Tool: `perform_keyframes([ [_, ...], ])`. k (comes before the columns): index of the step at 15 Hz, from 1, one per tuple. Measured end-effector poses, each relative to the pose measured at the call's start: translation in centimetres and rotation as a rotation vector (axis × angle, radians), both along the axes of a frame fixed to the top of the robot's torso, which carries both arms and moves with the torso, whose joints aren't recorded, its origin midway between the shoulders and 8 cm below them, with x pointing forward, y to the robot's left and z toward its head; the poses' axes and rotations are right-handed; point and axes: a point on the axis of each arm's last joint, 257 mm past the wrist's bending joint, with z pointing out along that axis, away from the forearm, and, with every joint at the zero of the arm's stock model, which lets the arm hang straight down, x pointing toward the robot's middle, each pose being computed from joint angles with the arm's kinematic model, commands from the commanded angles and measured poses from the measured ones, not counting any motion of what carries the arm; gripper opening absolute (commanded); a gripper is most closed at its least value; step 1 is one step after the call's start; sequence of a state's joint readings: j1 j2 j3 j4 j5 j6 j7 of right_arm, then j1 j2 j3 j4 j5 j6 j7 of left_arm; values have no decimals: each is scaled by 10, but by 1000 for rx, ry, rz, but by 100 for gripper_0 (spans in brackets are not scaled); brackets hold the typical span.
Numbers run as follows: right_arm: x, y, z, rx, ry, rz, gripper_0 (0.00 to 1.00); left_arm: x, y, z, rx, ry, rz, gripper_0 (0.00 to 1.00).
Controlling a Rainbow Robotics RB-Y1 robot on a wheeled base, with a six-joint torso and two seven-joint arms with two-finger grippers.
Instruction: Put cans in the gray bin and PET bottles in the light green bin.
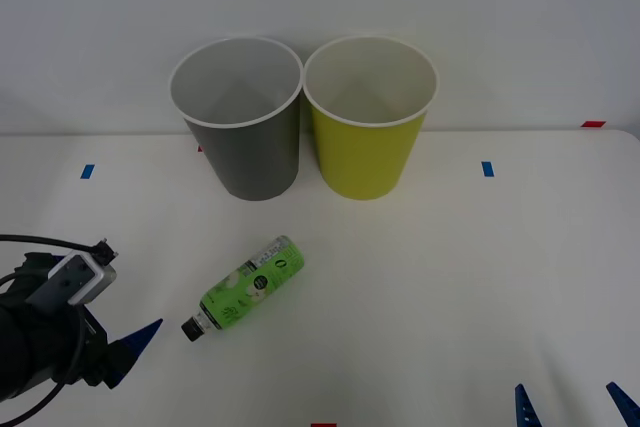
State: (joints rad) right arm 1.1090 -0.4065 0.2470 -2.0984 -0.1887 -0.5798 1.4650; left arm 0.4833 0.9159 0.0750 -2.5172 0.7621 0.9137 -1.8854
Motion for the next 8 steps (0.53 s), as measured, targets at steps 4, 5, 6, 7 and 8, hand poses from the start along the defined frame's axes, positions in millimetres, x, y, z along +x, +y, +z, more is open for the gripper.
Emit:
perform_keyframes([
  [4, 0, 0, 0, 0, 0, 0, 100, 10, -14, 20, 59, 31, -85, 100],
  [5, 0, 0, 0, 0, 0, 0, 100, 10, -19, 21, 70, 47, -103, 100],
  [6, 0, 0, 0, 0, 0, 0, 100, 8, -25, 21, 81, 59, -132, 100],
  [7, 0, 0, 0, 0, 0, 0, 100, 8, -33, 22, 87, 61, -164, 100],
  [8, 0, 0, 0, 0, 0, 0, 100, 6, -41, 22, 96, 68, -199, 100],
])
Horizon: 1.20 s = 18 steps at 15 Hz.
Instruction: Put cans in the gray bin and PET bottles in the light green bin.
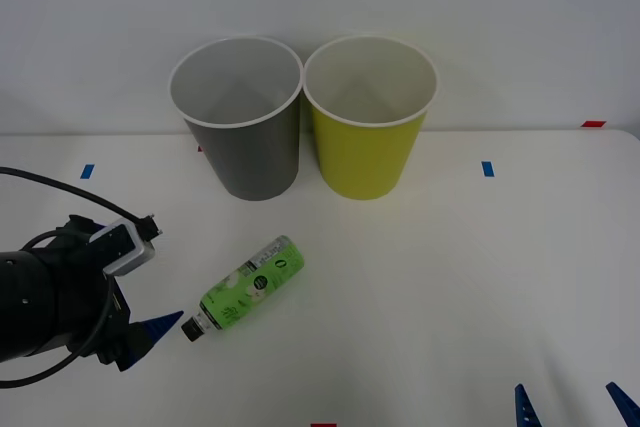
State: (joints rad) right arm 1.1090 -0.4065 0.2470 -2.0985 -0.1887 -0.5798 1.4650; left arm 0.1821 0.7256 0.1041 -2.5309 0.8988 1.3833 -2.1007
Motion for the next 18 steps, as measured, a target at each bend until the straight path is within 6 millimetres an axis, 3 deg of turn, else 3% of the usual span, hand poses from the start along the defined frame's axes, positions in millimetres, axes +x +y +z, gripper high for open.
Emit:
perform_keyframes([
  [7, 0, 0, 0, 0, 0, 0, 100, 1, -37, 10, 22, 28, -121, 100],
  [14, 0, 0, 0, 0, 0, 0, 100, 23, -53, -13, 17, 39, -98, 100],
  [18, 0, 0, 0, 0, 0, 0, 100, 16, -75, -30, -53, 85, -47, 100],
])
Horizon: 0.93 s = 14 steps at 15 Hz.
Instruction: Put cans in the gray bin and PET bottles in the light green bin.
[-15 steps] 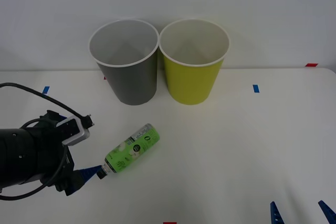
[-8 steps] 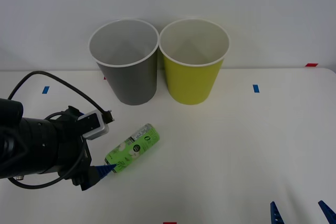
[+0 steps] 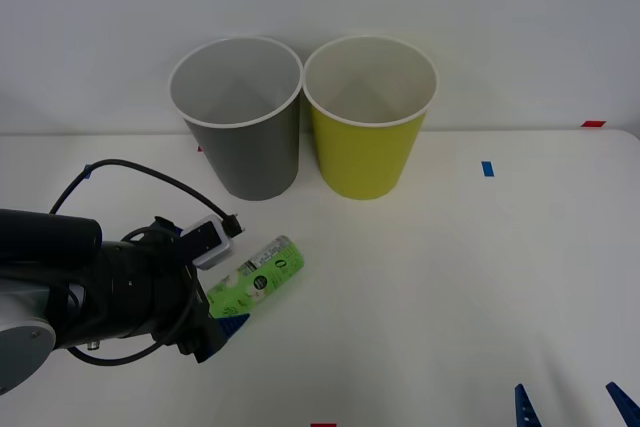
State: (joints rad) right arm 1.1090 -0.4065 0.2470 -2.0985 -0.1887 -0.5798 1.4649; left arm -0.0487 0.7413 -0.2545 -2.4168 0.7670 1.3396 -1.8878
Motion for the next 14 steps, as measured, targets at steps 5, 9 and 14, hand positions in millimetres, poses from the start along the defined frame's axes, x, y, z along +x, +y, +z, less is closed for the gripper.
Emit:
perform_keyframes([
  [5, 0, 0, 0, 0, 0, 0, 100, 20, -10, -8, 8, -27, -3, 100],
  [9, 0, 0, 0, 0, 0, 0, 100, 28, -28, -13, -18, -1, 5, 100],
  [14, 0, 0, 0, 0, 0, 0, 100, 33, -25, -14, 105, 40, 7, 100],
])
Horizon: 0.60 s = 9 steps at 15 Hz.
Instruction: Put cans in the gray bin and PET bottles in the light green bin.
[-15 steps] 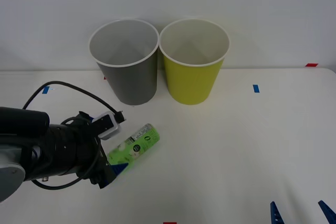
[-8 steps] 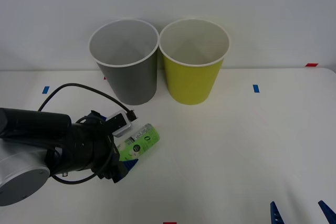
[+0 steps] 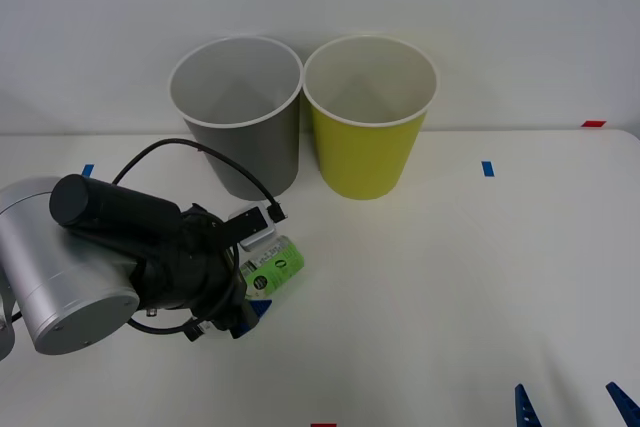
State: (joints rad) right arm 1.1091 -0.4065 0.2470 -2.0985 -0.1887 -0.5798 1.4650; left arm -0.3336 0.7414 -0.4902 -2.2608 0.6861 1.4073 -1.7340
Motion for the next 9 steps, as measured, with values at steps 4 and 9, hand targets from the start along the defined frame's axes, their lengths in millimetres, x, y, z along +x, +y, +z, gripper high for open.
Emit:
perform_keyframes([
  [4, 0, 0, 0, 0, 0, 0, 100, 12, -4, -8, -5, 31, 17, 100],
  [9, 0, 0, 0, 0, 0, 0, 100, 10, -17, -18, 16, 63, -8, 100],
])
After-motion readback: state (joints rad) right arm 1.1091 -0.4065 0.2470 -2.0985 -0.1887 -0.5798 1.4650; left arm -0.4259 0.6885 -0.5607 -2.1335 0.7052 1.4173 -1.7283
